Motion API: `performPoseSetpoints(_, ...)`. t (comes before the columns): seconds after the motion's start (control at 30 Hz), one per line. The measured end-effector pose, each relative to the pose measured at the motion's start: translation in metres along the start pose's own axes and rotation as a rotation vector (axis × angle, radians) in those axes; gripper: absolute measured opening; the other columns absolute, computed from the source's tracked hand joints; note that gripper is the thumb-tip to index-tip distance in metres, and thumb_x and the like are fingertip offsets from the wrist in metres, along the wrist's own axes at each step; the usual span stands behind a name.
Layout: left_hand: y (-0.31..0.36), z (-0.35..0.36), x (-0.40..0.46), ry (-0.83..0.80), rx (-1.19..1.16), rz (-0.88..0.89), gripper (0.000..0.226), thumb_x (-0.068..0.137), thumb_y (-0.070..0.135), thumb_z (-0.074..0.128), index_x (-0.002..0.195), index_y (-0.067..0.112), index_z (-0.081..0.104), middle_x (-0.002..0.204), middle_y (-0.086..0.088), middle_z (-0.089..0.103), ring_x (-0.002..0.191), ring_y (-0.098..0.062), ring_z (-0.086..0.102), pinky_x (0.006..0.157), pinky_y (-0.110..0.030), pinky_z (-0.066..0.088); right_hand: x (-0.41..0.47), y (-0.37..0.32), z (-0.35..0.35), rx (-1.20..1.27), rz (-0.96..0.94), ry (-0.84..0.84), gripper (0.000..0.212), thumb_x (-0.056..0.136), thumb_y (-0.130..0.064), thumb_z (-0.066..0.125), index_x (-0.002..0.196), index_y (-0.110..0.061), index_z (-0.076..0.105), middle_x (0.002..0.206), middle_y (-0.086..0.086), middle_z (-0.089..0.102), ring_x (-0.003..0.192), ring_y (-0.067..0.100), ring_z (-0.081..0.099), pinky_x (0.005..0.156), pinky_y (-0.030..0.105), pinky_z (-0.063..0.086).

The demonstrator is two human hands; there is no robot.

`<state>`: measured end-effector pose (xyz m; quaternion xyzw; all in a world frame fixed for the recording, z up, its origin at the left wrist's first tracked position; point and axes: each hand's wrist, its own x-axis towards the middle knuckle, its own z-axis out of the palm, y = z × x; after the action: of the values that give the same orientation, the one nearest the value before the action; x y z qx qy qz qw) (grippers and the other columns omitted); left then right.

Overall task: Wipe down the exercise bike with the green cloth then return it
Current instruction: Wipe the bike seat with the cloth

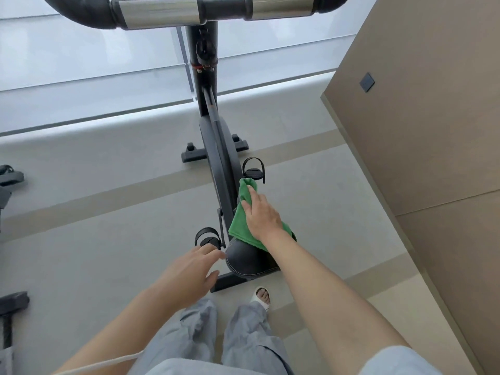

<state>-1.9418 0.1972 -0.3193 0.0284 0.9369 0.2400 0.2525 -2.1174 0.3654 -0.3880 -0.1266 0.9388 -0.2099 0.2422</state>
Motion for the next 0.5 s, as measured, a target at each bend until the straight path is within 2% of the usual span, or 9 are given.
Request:
performPoseSetpoints(0.07,0.009,0.008,0.007,-0.005,0.025,0.034,0.046,0.106,0.037,0.051,0.152,0.035,0.043,0.152,0.016,0.043,0.135,-0.011,0.044,0.105,-0.023,0.040,-0.008,0.011,-0.002,0.043,-0.025,-0.025,0.060,0.112,-0.048,0.033,0.168,-0.029,0.018,0.145,0.011,0.052,0.121,0.038,0.059,0.100,0.052,0.048)
performPoseSetpoints(0.13,0.016,0.017,0.012,-0.011,0.030,0.076,0.055,0.105,0.038,0.053,0.157,0.034,0.037,0.160,0.013,0.036,0.142,-0.013,0.039,0.114,-0.026,0.037,-0.025,0.029,-0.004,0.014,-0.046,-0.034,0.061,0.112,-0.046,0.036,0.168,-0.029,0.019,0.147,0.008,0.055,0.121,0.037,0.061,0.100,0.052,0.048)
performPoseSetpoints(0.23,0.023,0.029,0.019,-0.041,0.042,0.102,0.063,0.104,0.041,0.053,0.162,0.032,0.030,0.170,0.008,0.024,0.152,-0.018,0.030,0.121,-0.034,0.035,-0.058,0.065,-0.006,-0.096,-0.052,0.026,0.057,0.111,-0.046,0.040,0.164,-0.028,0.031,0.152,0.004,0.056,0.131,0.033,0.057,0.106,0.047,0.043)
performPoseSetpoints(0.33,0.021,0.040,0.021,-0.044,0.035,0.095,0.065,0.103,0.040,0.052,0.163,0.032,0.030,0.173,0.006,0.017,0.156,-0.017,0.026,0.121,-0.034,0.036,-0.088,0.090,0.000,-0.111,-0.052,0.043,0.058,0.111,-0.045,0.041,0.166,-0.030,0.029,0.168,0.003,0.038,0.152,0.027,0.037,0.119,0.046,0.035)
performPoseSetpoints(0.43,0.012,0.047,0.020,-0.027,0.013,0.111,0.066,0.101,0.037,0.052,0.163,0.034,0.030,0.173,0.008,0.016,0.155,-0.016,0.027,0.123,-0.031,0.034,-0.102,0.090,0.013,-0.162,-0.037,0.065,0.063,0.111,-0.047,0.039,0.168,-0.028,0.019,0.174,0.007,0.024,0.159,0.033,0.024,0.124,0.050,0.028)
performPoseSetpoints(0.5,0.008,0.050,0.019,-0.016,0.003,0.124,0.067,0.100,0.036,0.053,0.163,0.036,0.029,0.173,0.009,0.016,0.155,-0.014,0.027,0.123,-0.029,0.033,-0.101,0.076,0.022,-0.234,0.008,0.078,0.067,0.110,-0.050,0.035,0.169,-0.024,0.015,0.174,0.011,0.021,0.159,0.039,0.020,0.125,0.055,0.026)
